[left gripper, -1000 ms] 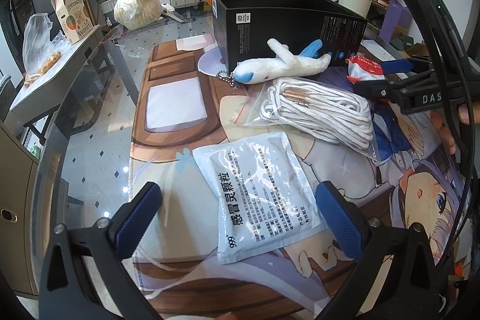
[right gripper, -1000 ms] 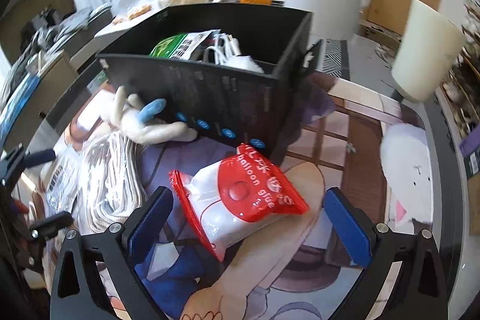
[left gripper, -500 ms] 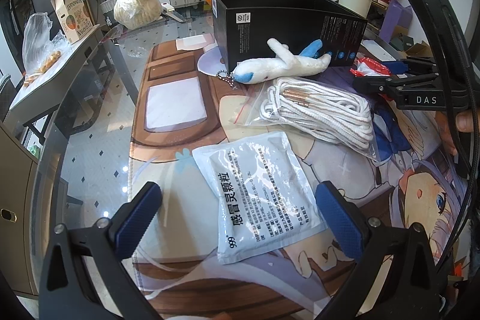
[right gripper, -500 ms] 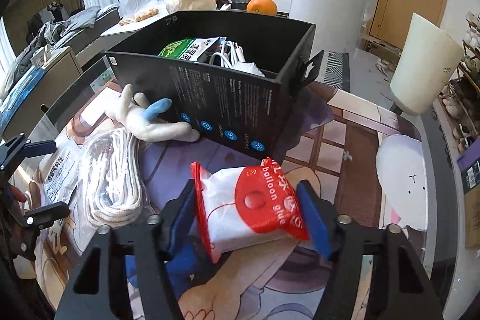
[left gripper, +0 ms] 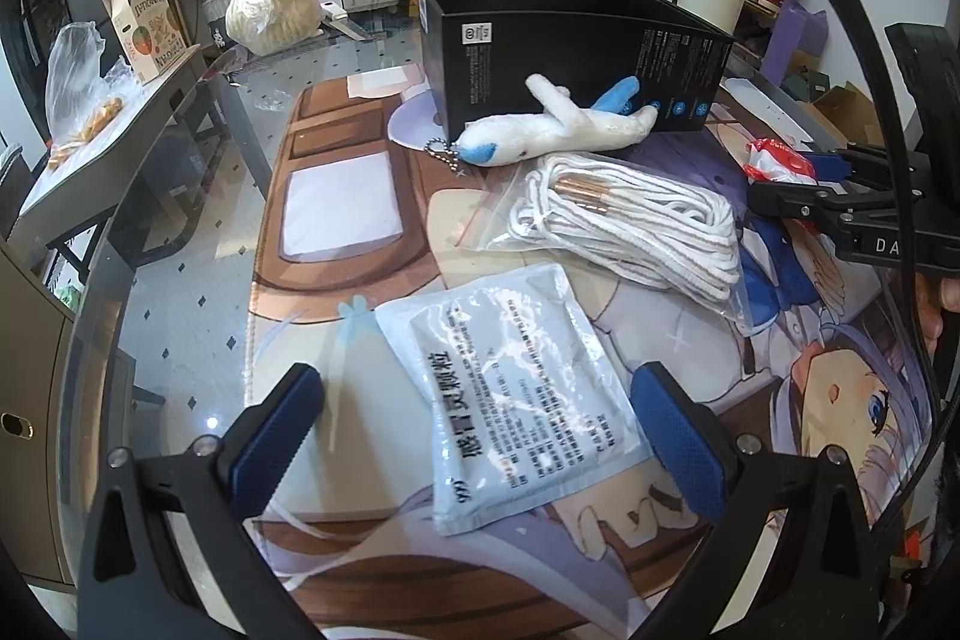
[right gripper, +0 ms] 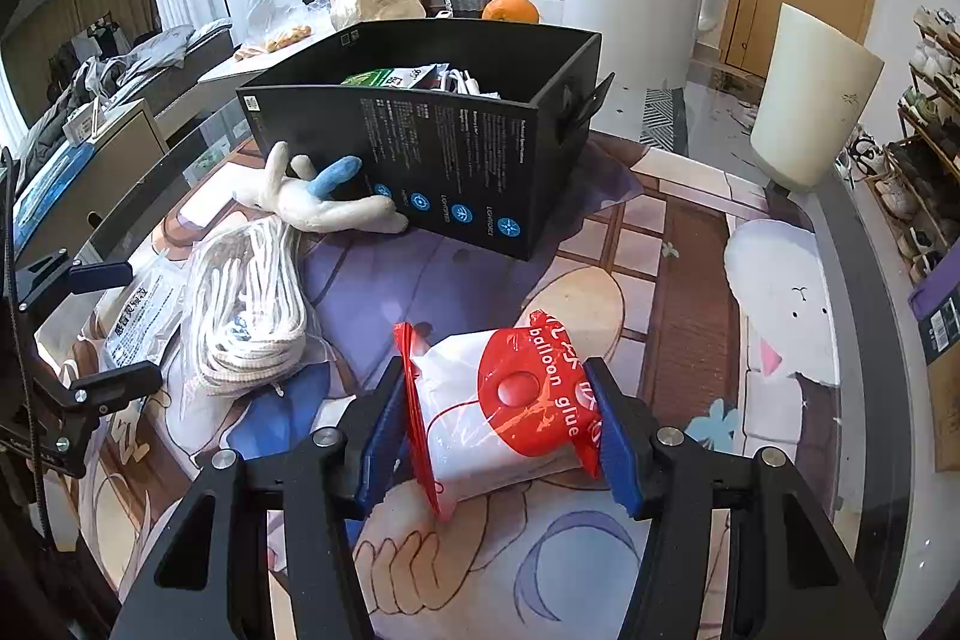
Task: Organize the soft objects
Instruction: 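Grasp the white printed medicine packet with the left gripper while the right lifts the glue bag, then carry the glue bag and medicine packet over the black box with both grippers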
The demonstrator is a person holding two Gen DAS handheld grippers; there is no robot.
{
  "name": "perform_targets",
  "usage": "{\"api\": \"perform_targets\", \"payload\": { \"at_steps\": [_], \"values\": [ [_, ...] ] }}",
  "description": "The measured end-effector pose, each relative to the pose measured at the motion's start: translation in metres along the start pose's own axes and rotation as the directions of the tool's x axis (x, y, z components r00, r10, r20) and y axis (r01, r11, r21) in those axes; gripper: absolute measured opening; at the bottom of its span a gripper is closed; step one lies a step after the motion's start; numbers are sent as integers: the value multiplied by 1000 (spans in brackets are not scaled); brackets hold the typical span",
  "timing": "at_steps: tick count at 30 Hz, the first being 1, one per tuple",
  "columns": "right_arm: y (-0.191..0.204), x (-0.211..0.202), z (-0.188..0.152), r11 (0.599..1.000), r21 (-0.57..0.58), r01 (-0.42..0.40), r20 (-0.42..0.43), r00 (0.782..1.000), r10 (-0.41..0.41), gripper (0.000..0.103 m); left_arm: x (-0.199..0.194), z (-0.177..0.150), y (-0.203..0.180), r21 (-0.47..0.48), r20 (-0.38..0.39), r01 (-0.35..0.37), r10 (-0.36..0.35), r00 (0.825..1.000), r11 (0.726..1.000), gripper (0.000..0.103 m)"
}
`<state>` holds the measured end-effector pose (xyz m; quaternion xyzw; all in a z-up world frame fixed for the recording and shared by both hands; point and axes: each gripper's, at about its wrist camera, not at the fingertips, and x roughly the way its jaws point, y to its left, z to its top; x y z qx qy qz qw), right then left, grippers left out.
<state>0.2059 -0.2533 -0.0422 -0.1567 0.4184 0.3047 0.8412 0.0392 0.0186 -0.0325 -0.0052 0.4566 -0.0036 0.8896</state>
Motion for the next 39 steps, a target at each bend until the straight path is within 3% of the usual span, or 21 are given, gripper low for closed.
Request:
{"api": "perform_targets", "payload": {
  "at_steps": [11,16,23,34,39],
  "values": [
    [0,0,1,1000,1,-5,-1,1000,5,57,-1,0,-5,28,6,19,-19,1000,999,101],
    [-1,0,2,1000,2,-6,1,1000,6,57,-7,-3,-10,63,47,43,-46,998,997,72],
    [-1,-1,1,1000,4,-6,2,1000,6,57,-16,-10,-16,97,82,57,-65,994,994,42],
    [5,-12,-5,1000,-3,-7,32,999,7,57,-22,-12,-14,81,126,71,-81,989,994,37],
    [12,-32,-2,1000,-27,-1,93,996,4,57,-31,-6,-15,79,171,57,-70,983,995,37]
  ]
}}
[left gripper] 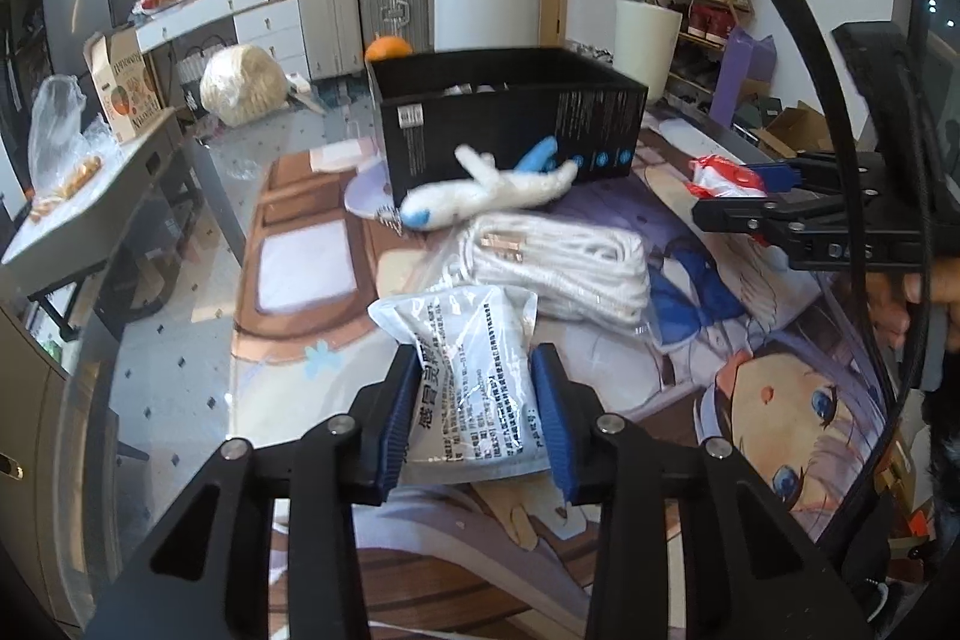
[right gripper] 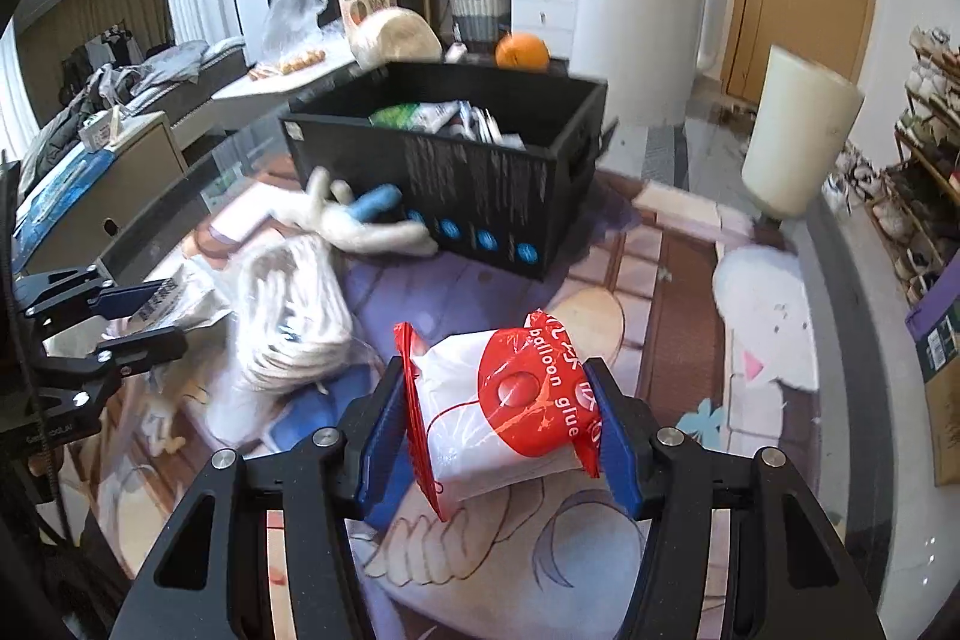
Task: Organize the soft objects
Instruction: 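Carry the glue bag and medicine packet over the black box with both grippers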
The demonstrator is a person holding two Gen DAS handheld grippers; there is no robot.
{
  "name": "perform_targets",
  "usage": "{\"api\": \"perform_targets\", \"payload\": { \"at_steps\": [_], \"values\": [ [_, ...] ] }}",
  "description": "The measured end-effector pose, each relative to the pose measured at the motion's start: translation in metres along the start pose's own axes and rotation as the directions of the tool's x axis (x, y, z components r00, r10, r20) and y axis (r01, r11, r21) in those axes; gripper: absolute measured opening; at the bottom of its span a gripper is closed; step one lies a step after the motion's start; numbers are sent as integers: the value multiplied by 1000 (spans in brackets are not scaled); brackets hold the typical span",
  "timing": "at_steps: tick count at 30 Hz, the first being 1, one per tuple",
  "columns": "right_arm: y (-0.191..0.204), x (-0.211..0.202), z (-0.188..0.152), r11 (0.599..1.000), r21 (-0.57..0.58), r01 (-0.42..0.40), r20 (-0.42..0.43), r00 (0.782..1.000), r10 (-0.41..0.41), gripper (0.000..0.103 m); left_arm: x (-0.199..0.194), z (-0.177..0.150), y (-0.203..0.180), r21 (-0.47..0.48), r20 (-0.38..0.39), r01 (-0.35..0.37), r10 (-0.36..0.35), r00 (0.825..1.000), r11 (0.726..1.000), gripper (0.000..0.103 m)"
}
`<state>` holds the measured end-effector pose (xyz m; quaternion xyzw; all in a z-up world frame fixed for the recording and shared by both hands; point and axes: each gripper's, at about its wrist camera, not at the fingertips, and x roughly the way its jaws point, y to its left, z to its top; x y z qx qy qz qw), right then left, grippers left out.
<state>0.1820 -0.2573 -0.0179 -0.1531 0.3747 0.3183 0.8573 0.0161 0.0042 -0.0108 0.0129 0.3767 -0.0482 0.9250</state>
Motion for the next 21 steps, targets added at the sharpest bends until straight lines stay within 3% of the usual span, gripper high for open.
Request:
{"api": "perform_targets", "payload": {
  "at_steps": [13,21],
  "values": [
    [21,-52,20,999,-37,-25,178,984,32,57,-16,31,2,-1,145,-99,98,985,995,37],
    [31,-63,34,998,-57,-32,234,971,45,57,-27,49,10,-20,229,-90,92,969,996,37]
  ]
}}
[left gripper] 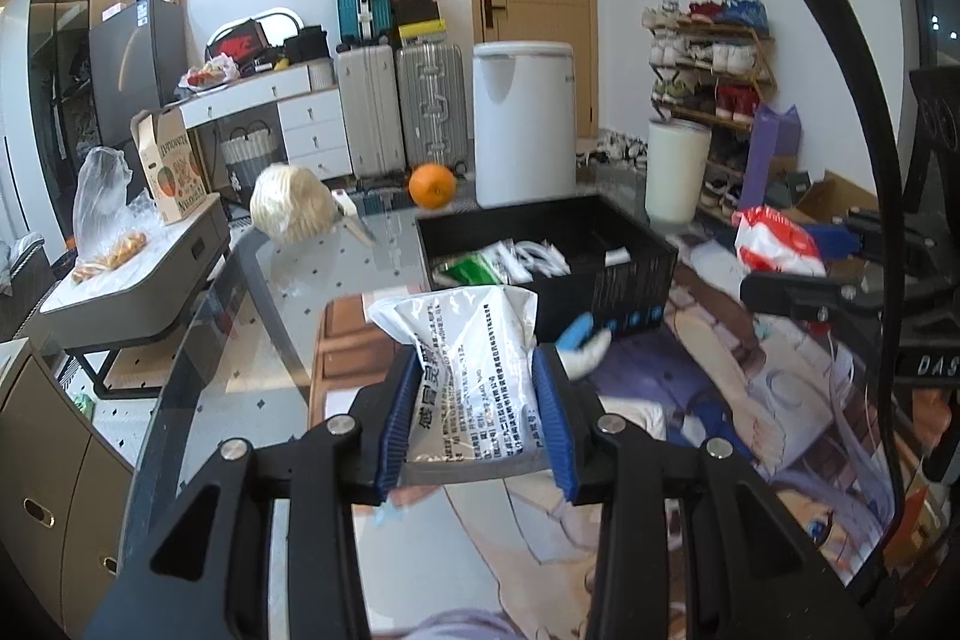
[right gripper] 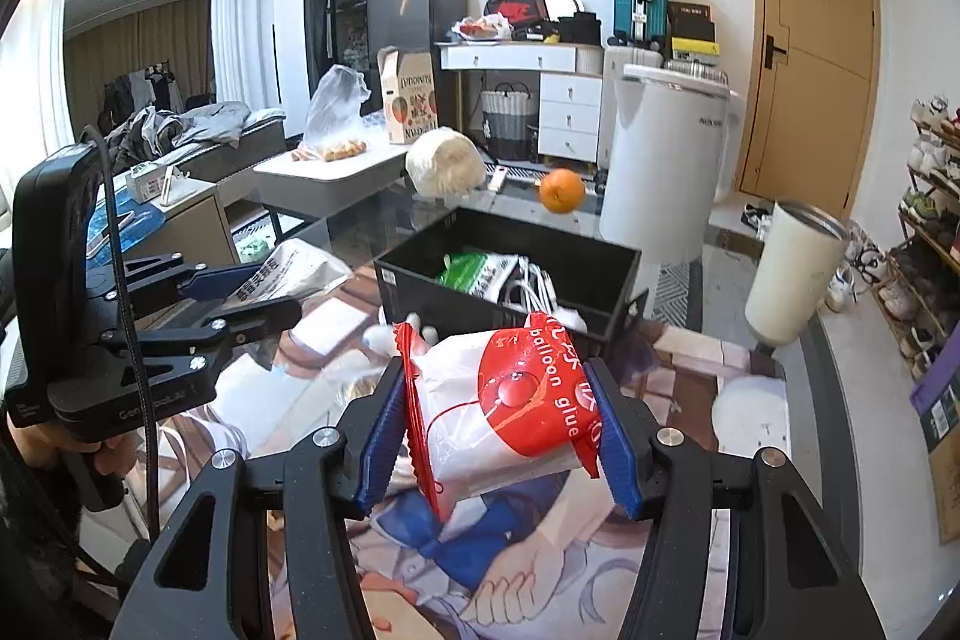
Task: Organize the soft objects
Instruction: 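Carry the glue bag and medicine packet over the black box with both grippers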
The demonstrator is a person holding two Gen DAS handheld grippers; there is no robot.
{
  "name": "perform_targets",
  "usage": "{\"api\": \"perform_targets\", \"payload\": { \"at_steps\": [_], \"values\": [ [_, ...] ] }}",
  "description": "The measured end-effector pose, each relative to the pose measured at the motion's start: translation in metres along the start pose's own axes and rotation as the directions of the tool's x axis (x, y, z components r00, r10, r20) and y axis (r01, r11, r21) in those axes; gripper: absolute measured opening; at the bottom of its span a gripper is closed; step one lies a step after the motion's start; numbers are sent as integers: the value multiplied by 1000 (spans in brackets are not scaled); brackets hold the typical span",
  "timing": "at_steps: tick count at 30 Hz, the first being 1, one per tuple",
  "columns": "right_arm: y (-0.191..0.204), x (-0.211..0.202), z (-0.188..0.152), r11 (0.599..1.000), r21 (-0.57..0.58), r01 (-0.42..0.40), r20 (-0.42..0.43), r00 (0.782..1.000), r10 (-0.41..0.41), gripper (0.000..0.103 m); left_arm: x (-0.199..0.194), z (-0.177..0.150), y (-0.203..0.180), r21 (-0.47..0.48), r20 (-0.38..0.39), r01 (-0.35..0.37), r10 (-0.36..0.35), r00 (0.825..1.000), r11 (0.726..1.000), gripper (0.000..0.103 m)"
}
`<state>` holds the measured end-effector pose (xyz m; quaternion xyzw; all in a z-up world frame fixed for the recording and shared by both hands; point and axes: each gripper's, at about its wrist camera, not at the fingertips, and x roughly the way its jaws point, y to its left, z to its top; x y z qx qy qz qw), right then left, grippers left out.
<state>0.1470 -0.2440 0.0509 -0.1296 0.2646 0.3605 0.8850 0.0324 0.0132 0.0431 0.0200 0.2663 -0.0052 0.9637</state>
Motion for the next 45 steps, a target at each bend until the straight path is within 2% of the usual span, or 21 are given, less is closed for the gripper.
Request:
{"api": "perform_targets", "payload": {
  "at_steps": [8,18,34,45],
  "values": [
    [1,10,20,1000,-20,-1,34,999,1,57,1,22,7,-17,78,24,-23,997,1000,37],
    [-5,30,36,1000,-27,-10,63,998,12,57,18,39,10,-15,116,41,-39,993,999,37],
    [-29,69,52,1000,-16,-3,44,999,3,57,53,60,7,-1,141,72,-71,987,997,37],
    [-42,100,55,1000,-13,0,10,1000,0,57,78,65,7,-5,131,76,-75,989,997,37]
  ]
}}
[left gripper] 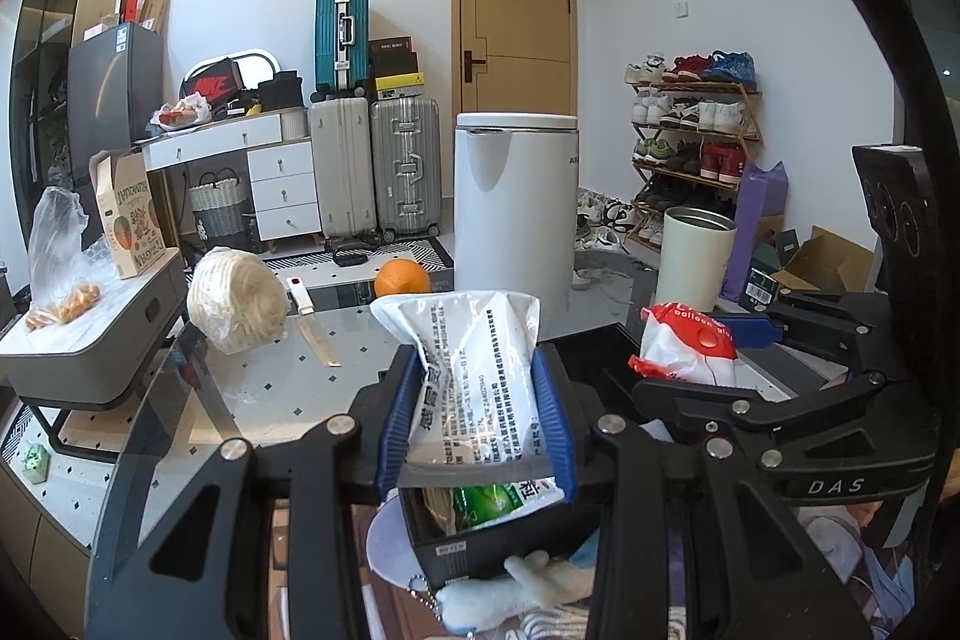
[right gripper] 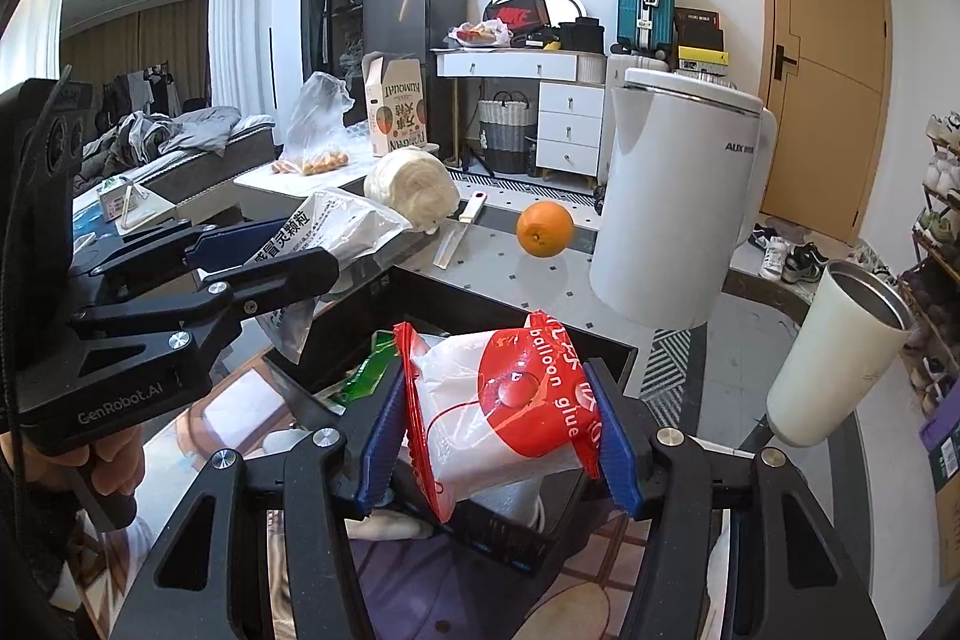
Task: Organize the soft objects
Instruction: 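Carry the glue bag and medicine packet over the black box with both grippers, then open the right gripper to drop the glue bag while the left drops the medicine packet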
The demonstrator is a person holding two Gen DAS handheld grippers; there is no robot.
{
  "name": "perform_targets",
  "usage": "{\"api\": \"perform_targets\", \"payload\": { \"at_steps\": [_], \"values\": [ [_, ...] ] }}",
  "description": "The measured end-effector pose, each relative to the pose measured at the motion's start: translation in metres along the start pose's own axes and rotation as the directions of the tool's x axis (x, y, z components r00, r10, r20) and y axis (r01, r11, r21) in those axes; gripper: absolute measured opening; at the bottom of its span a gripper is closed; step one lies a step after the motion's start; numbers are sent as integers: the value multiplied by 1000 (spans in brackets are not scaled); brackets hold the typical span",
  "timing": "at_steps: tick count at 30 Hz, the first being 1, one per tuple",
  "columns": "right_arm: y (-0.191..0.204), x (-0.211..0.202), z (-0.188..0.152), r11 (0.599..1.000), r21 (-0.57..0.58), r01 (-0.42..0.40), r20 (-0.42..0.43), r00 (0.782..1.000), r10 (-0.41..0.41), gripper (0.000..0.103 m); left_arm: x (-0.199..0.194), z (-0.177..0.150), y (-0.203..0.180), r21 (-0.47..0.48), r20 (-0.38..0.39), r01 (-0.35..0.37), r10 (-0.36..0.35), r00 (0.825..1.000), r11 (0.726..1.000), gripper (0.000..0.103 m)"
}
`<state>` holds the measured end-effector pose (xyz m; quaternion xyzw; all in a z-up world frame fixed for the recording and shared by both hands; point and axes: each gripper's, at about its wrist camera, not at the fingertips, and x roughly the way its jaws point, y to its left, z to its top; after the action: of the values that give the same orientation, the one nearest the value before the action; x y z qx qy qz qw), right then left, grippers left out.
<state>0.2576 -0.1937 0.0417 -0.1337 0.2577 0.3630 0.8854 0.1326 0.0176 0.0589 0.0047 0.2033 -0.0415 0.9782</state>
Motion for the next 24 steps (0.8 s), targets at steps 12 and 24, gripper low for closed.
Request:
{"api": "perform_targets", "payload": {
  "at_steps": [12,24],
  "values": [
    [-6,21,0,1000,-19,2,-16,1000,-3,57,28,0,-5,16,-14,-20,20,1000,1000,37],
    [-10,45,-1,999,-48,9,-60,998,-12,57,37,-2,2,-14,-12,-2,2,1000,1000,37]
  ]
}}
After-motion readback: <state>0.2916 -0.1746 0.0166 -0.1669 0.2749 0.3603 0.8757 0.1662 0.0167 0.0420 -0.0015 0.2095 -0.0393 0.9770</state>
